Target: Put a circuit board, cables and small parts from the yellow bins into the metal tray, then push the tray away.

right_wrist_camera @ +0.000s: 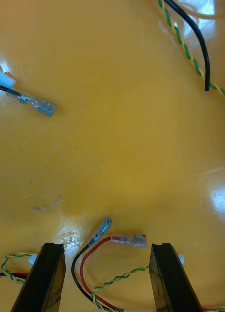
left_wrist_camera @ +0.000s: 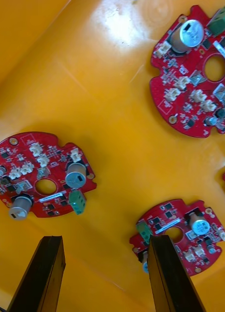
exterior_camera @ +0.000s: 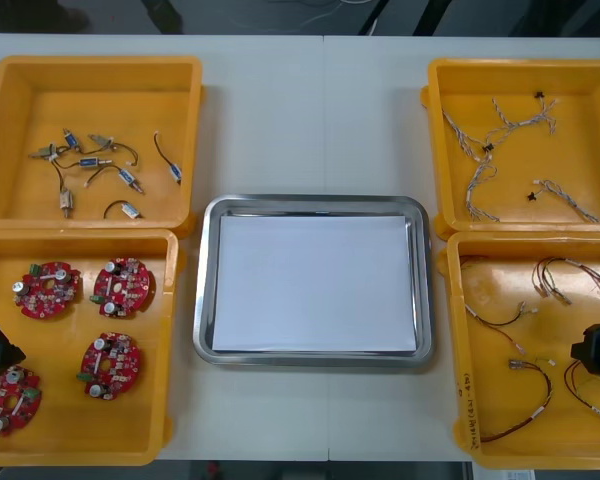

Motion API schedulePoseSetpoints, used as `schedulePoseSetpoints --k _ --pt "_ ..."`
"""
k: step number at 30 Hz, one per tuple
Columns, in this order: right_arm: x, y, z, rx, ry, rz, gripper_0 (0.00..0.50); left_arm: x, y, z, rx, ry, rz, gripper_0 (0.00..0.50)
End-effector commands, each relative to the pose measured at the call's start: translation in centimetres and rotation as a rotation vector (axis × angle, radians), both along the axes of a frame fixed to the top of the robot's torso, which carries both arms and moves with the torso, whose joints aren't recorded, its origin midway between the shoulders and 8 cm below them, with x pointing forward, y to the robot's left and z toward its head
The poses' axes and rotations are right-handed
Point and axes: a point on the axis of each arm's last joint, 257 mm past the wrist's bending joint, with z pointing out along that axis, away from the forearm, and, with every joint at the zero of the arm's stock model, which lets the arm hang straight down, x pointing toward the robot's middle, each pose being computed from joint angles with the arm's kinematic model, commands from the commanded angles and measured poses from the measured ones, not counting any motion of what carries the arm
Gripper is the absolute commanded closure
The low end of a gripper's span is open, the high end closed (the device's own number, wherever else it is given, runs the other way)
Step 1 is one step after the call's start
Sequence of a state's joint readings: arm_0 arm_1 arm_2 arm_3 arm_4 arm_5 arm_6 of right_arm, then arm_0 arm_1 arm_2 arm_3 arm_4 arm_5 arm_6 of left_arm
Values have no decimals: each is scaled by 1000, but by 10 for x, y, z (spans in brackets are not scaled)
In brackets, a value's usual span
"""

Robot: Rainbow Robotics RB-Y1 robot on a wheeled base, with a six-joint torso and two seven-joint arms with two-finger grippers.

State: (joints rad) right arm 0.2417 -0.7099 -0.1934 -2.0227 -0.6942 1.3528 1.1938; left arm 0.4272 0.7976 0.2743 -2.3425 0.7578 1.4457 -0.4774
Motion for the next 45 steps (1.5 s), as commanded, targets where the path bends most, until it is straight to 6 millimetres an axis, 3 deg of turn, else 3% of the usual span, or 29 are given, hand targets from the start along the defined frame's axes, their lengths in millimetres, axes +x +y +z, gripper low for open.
schedulePoseSetpoints --k 1,21,36,37,38,39,42,45 --pt "-8 3 -12 -1 10 2 0 -13 -5 -16 -21 16 42 0" --pt "-1 -2 -33 24 -16 -30 0 4 -4 -51 -89 -37 104 0" --pt "-3 0 -39 37 -5 -39 0 -12 -5 -68 -109 -5 138 0" --pt "-3 0 -39 37 -8 -38 171 -13 -4 -69 -107 -3 140 0" --pt "-3 0 -39 37 -7 -39 263 -13 -5 -70 -107 -2 139 0" --pt "-2 0 -39 35 -9 -35 429 -14 -5 -71 -104 0 141 0" --pt "0 -1 -38 32 -20 -30 500 -14 -5 -72 -104 1 145 0" --pt "3 0 -36 33 -32 -28 500 -16 -3 -75 -100 8 155 0"
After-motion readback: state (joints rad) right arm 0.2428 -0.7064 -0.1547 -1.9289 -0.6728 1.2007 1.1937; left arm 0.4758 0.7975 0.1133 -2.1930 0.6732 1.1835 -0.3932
